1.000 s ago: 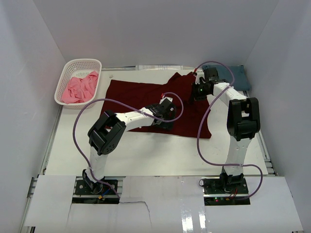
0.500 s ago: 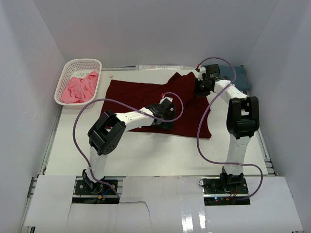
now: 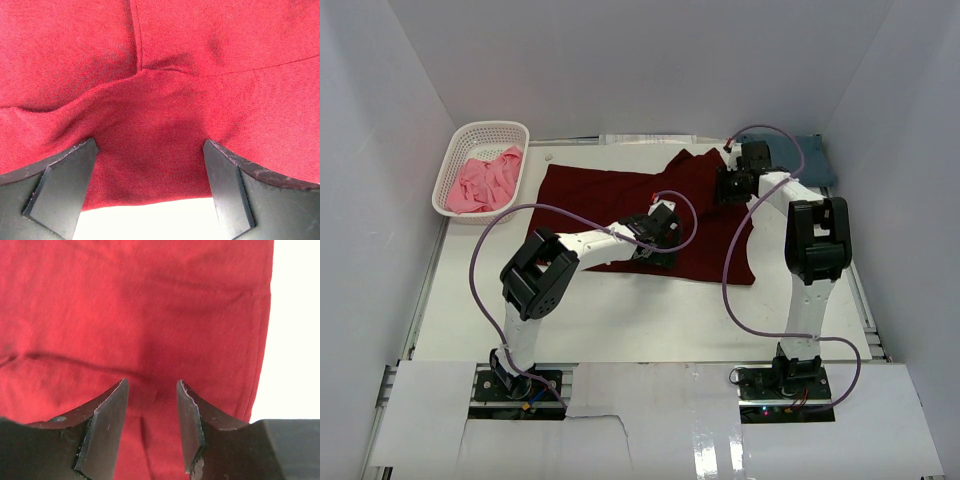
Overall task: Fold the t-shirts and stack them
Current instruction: Fold the flattened tshirt in 1/3 of the way
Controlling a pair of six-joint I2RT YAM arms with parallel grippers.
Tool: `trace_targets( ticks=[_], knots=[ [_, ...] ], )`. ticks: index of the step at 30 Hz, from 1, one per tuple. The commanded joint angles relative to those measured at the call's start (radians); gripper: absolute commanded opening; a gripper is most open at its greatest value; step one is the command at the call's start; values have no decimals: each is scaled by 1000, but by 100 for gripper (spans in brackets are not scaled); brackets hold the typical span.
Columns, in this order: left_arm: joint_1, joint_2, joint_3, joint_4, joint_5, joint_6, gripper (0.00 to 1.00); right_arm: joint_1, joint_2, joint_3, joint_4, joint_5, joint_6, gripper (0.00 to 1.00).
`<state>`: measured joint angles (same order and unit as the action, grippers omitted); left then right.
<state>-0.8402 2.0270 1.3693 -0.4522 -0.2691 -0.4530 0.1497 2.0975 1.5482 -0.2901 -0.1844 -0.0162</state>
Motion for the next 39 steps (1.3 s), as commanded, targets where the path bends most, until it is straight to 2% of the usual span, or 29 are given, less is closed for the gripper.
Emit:
trace_targets(
  ticks=[1,3,4,6,8,15,19,20,22,23,24,30,34,39],
  knots=[
    [-39,141,-102,-169,232,-75,98,-7,-119,-69,29,-32,43,50],
    [-40,138,-99,-172,234,-73,98,-6,-195,-134,31,-46,70,49],
    [-40,133,-98,-172,235,-73,98,-4,-229,-231,54,-56,105,49],
    [-42,121,-95,-171,237,-75,98,7,-339,-318,109,-63,133,49],
    [-40,89,-87,-171,240,-73,98,20,-416,-387,86,-37,154,49],
    [42,-45,3,-183,363,-26,98,77,-450,-444,-59,-55,197,47],
    [153,-85,71,-213,370,17,98,99,-482,-560,-8,-73,222,45],
    [171,-76,92,-232,383,25,98,105,-482,-589,-4,-76,228,43],
    [211,-60,161,-253,386,49,98,114,-482,-611,2,-79,229,31],
    [220,-51,186,-275,381,56,98,120,-482,-617,2,-76,229,23],
    [230,-38,210,-282,383,60,98,125,-481,-626,0,-78,226,8],
    [274,10,396,-335,409,63,98,175,-479,-629,-75,-18,223,8],
    [276,157,647,-446,432,97,98,217,-484,-616,-141,54,219,8],
    [277,311,847,-531,487,157,98,225,-502,-634,-172,82,223,8]
  ],
)
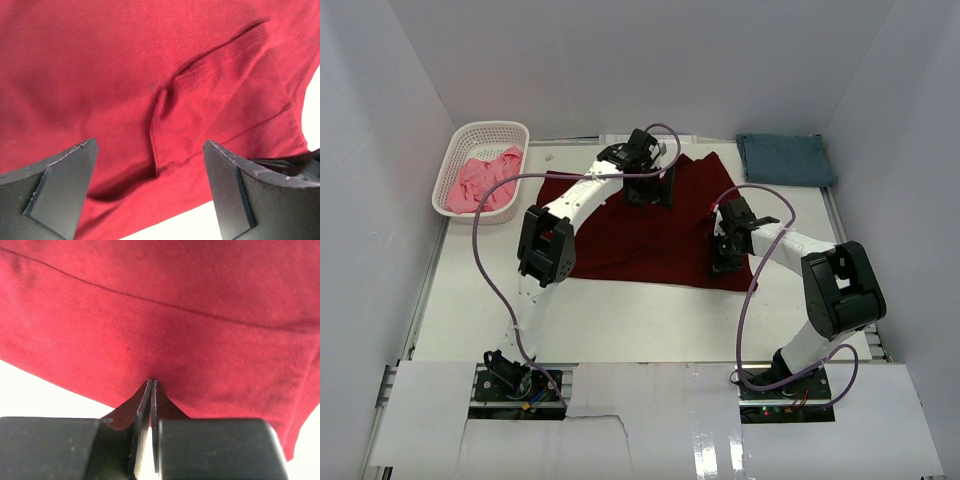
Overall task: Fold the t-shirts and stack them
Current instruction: Fold the flattened tshirt in 1/3 of the way
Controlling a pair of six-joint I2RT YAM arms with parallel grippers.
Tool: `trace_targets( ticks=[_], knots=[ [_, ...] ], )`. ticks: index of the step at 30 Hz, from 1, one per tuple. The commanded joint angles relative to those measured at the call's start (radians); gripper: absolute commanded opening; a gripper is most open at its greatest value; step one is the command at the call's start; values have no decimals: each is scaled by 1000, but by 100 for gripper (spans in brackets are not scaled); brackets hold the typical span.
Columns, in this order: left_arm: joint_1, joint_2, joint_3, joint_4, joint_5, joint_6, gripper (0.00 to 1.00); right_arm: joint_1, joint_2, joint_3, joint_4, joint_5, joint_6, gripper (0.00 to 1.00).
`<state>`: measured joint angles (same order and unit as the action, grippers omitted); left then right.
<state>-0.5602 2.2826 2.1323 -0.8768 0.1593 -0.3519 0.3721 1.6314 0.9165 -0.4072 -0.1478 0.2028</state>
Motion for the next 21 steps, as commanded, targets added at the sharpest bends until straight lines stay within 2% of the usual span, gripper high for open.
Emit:
trace_targets(
  ticks=[1,5,9,10,13,17,21],
  knots=[
    [0,78,112,-123,90,68,98,4,-39,-4,-58,48,6,8],
    [46,170,157,-154,285,108,95,2,-41,8,-79,62,4,8],
    [112,150,48,-97,384,119,91,2,-42,19,-87,57,3,8],
    [124,141,20,-50,413,114,90,2,-44,21,-87,57,3,8],
    [169,117,-66,40,636,74,86,4,-42,24,-84,53,0,9],
    [201,92,-156,163,793,13,83,4,-39,21,-84,51,-3,9],
    [206,72,-204,239,872,-50,81,4,-41,18,-78,48,-3,9]
  ],
)
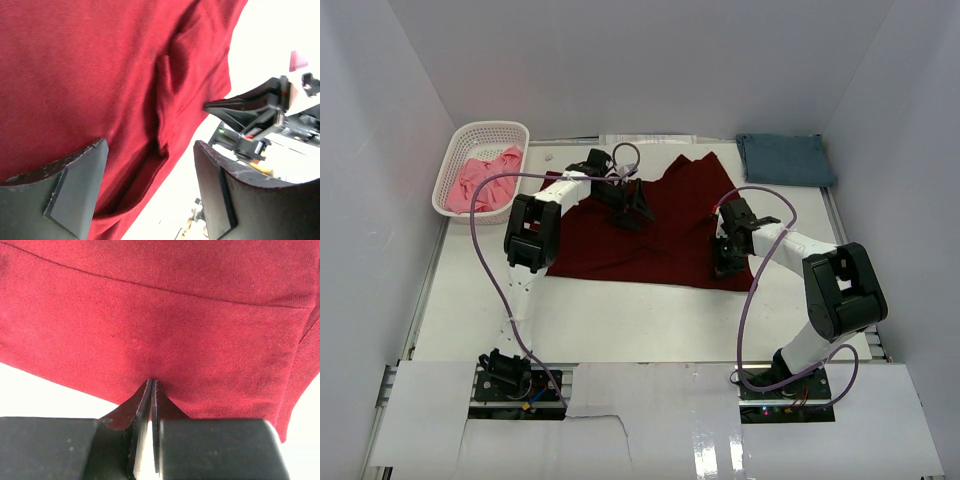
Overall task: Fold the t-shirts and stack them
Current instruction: Fold the flattened tshirt in 1/3 of the way
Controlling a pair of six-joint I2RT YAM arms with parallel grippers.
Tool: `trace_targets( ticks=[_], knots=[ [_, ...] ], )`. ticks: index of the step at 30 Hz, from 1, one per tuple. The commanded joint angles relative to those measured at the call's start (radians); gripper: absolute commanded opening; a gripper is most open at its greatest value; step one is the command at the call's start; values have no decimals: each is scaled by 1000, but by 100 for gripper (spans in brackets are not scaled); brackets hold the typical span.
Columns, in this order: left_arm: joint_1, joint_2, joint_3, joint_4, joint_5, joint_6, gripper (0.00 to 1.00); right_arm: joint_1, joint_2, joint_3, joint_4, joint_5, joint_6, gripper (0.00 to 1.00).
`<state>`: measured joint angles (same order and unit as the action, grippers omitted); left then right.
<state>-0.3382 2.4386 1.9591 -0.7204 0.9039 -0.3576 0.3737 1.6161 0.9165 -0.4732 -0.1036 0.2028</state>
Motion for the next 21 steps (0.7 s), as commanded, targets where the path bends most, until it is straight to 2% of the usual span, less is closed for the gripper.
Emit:
trace_targets(
  ticks=[1,4,7,10,13,21],
  knots=[
    [-16,-88,-35,99,130,-53,80,2,-27,19,-8,2,-3,9],
    [-16,-107,-40,125,145,-90,80,2,-35,51,-2,-7,-3,15],
    [-16,-124,-23,136,144,-122,80,7,-36,112,19,-27,-5,17],
    [-16,-127,-12,142,158,-141,80,16,-15,166,33,-22,-8,27],
    [-16,-125,-11,145,155,-152,80,27,40,237,39,-19,-26,32],
    [-18,-116,-34,148,148,-162,80,59,209,332,80,-21,-43,34]
  ],
)
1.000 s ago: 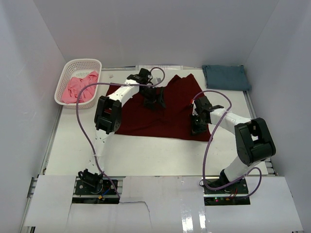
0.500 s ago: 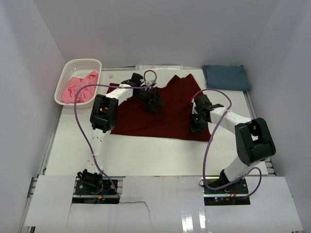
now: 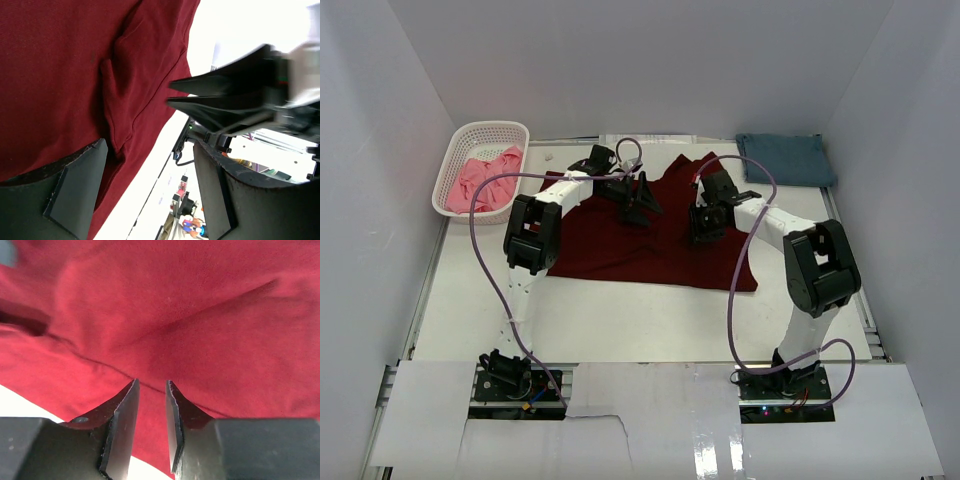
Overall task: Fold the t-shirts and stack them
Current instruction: Fold the flattened tshirt in 1/3 of the way
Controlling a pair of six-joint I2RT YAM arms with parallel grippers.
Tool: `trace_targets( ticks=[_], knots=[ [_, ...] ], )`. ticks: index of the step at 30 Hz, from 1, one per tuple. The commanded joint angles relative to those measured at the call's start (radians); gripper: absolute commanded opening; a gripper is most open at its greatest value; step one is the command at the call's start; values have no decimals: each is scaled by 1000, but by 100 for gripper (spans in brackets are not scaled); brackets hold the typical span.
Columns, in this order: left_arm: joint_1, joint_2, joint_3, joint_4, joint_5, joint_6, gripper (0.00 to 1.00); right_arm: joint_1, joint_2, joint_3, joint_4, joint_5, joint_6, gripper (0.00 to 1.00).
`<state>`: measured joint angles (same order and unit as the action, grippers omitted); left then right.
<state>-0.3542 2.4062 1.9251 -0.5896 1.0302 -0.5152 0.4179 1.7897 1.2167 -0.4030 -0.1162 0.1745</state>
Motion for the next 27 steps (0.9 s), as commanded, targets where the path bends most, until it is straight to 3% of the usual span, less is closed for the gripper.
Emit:
trace_targets(
  ticks=[1,16,23,27],
  knots=[
    [-2,-87,-8,16,13,-6,81,18,57,35,13,-7,-17,34],
    [-22,-76,-90,92,-68,-78,84,74,96,6,36,105,-12,40],
    [-38,-128,-336,511,1,-365,84,76,102,-16,53,99,-7,41],
    [-48,-142,-351,565,4,-408,84,78,105,-23,61,96,-6,41]
  ],
)
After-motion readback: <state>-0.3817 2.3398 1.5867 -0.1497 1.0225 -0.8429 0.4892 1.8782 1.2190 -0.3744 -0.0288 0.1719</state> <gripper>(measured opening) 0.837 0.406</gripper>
